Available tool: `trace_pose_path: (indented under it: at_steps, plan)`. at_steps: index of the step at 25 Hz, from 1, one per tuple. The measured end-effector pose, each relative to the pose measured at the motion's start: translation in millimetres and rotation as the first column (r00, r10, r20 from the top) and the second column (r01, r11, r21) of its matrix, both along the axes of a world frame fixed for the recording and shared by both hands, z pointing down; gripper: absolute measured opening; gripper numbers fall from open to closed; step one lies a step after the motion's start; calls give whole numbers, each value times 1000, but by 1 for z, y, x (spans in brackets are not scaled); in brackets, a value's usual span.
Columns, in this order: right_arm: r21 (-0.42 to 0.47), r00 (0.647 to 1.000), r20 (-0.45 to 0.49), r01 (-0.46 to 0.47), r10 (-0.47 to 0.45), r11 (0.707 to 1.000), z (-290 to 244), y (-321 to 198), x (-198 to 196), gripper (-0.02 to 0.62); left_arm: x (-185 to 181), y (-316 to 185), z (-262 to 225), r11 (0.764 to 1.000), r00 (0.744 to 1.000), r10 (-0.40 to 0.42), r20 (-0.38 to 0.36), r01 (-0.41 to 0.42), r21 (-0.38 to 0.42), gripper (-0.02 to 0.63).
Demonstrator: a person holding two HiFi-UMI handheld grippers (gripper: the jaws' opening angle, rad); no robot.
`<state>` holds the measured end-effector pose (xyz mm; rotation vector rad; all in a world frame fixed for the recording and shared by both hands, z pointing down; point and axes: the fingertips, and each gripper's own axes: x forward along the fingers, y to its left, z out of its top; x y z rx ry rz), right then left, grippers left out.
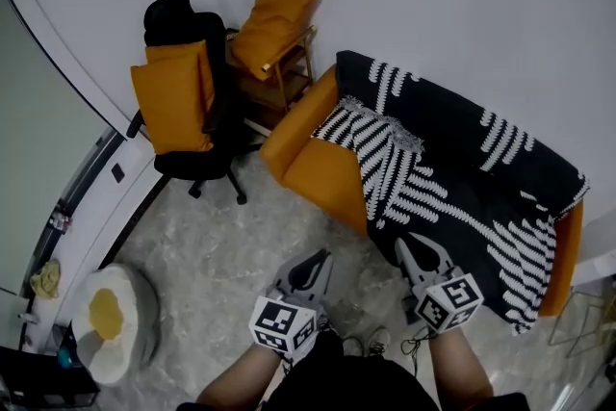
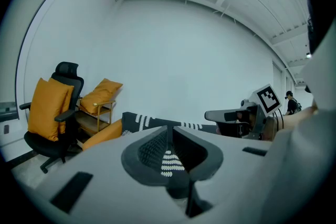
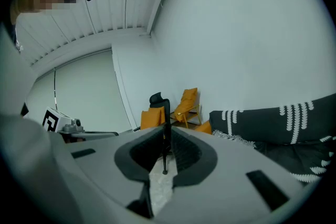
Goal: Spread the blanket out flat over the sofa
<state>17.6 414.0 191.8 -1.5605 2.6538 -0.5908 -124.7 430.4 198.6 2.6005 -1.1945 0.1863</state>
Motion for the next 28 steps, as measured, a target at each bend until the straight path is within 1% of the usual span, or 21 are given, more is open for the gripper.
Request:
trace_pose_path:
  at_steps: [1, 2, 5, 7, 10, 15, 21, 28]
  plan:
    - [1, 1000, 1, -4, 4, 1000, 0, -5, -5, 59, -6, -6, 0, 1000, 1000, 3, -6, -3, 0, 40]
    - [2, 1000, 1, -9, 9, 1000, 1, -11, -11, 72, -11, -11, 0, 1000, 1000, 6, -13, -6, 1, 94]
    - [9, 1000, -4, -27, 27, 1000, 0, -27, -25, 143, -27, -28, 0, 1000, 999, 17, -28, -17, 5, 175]
    - [16, 999, -12, -43, 43, 999, -2, -36, -34, 178, -37, -37, 1, 1000, 999, 29, -30, -29, 8, 213]
    - [30, 998, -20, -65, 65, 997, -6, -47, -43, 206, -48, -49, -1, 999, 999, 43, -29, -42, 18, 229]
    - [31, 997, -26, -78, 79, 996, -10, -55, -44, 215, -52, -62, -5, 999, 998, 47, -42, -46, 24, 230]
    - [20, 996, -18, -85, 85, 996, -5, -75, -21, 219, -36, -77, 0, 999, 999, 35, -36, -35, 13, 230]
    - [9, 999, 23, -32, 31, 999, -3, -118, 8, 222, -10, -106, -5, 1000, 1000, -21, -2, 21, 14, 230]
